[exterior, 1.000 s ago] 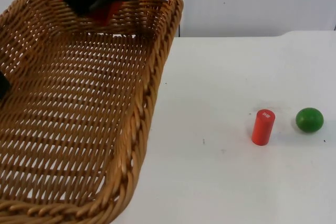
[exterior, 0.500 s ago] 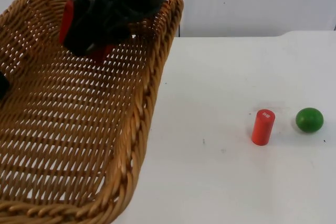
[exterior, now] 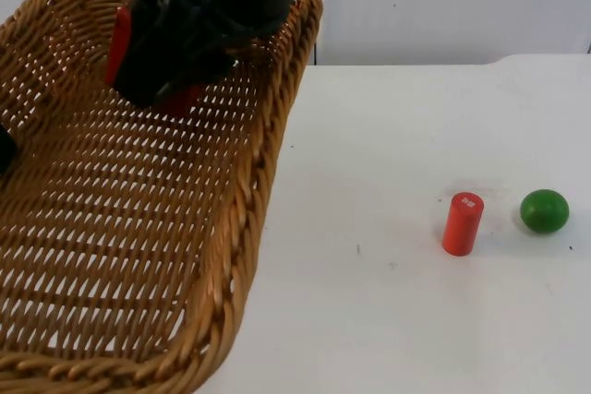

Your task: Pick up the basket with the left hand and place the object to the left of the red cylinder into the basket with the right hand.

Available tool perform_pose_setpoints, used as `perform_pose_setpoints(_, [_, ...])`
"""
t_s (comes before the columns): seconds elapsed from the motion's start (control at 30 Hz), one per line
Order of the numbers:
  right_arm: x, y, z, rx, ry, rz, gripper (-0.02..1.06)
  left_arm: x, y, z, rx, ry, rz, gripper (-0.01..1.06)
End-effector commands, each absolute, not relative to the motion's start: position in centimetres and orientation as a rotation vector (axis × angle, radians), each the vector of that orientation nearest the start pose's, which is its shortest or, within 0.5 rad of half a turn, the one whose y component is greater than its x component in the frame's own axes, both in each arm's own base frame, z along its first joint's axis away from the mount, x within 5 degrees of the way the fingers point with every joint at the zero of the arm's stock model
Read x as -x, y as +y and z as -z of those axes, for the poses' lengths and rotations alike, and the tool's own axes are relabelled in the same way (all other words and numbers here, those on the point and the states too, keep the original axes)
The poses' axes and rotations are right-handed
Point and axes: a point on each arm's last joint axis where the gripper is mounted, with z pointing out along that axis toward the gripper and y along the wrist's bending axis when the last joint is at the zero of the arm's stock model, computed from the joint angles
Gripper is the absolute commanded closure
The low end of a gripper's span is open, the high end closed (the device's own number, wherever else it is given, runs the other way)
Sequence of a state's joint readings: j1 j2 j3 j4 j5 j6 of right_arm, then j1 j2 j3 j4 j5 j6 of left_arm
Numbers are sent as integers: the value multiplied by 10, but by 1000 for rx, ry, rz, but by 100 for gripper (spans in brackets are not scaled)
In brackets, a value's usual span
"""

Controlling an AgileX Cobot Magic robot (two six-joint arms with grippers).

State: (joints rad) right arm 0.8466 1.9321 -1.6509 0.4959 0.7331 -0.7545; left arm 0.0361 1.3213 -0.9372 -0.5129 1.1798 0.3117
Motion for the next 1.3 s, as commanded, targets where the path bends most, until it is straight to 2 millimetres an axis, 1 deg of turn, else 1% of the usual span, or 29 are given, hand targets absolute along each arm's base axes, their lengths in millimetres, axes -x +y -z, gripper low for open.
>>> perform_pose_setpoints(0.0, [-270,353,-285,1513,1930,-622,48,-225,-35,-277,-135,2856,708,105])
perform_pose_setpoints(0.1, [-270,353,-285,1499,1944,-629,38,-225,-35,-277,-135,2856,708,105])
perform_pose_setpoints(0.13, [-270,353,-285,1499,1944,-629,38,-225,-35,-277,-135,2856,708,105])
perform_pose_setpoints(0.2, [-271,352,-284,1500,1944,-624,32,-225,-35,-277,-135,2856,708,105])
perform_pose_setpoints(0.3, [-270,352,-285,1499,1942,-625,29,-225,-35,-277,-135,2856,708,105])
perform_pose_setpoints(0.37, [-270,352,-286,1498,1940,-625,29,-225,-35,-277,-135,2856,708,105])
perform_pose_setpoints(0.47, [-268,349,-296,1487,1918,-624,29,-225,-35,-277,-135,2856,708,105])
perform_pose_setpoints(0.5, [-268,349,-296,1487,1918,-624,29,-225,-35,-277,-135,2856,708,105])
perform_pose_setpoints(0.63, [-263,343,-316,1466,1873,-625,29,-225,-35,-277,-135,2856,708,105])
perform_pose_setpoints(0.67, [-263,343,-316,1466,1873,-625,29,-225,-35,-277,-135,2856,708,105])
perform_pose_setpoints(0.77, [-258,337,-330,1455,1853,-630,29,-225,-35,-277,-135,2856,708,105])
perform_pose_setpoints(0.8, [-258,337,-330,1455,1853,-630,29,-225,-35,-277,-135,2856,708,105])
perform_pose_setpoints(0.93, [-253,329,-345,1434,1852,-623,29,-225,-35,-277,-135,2856,708,105])
perform_pose_setpoints(1.0, [-252,326,-346,1422,1866,-610,29,-225,-35,-277,-135,2856,708,105])
perform_pose_setpoints(1.2, [-250,315,-336,1413,1924,-535,29,-226,-35,-277,-137,2854,706,105])
perform_pose_setpoints(1.27, [-245,310,-338,1401,1916,-533,29,-226,-35,-277,-143,2851,704,105])
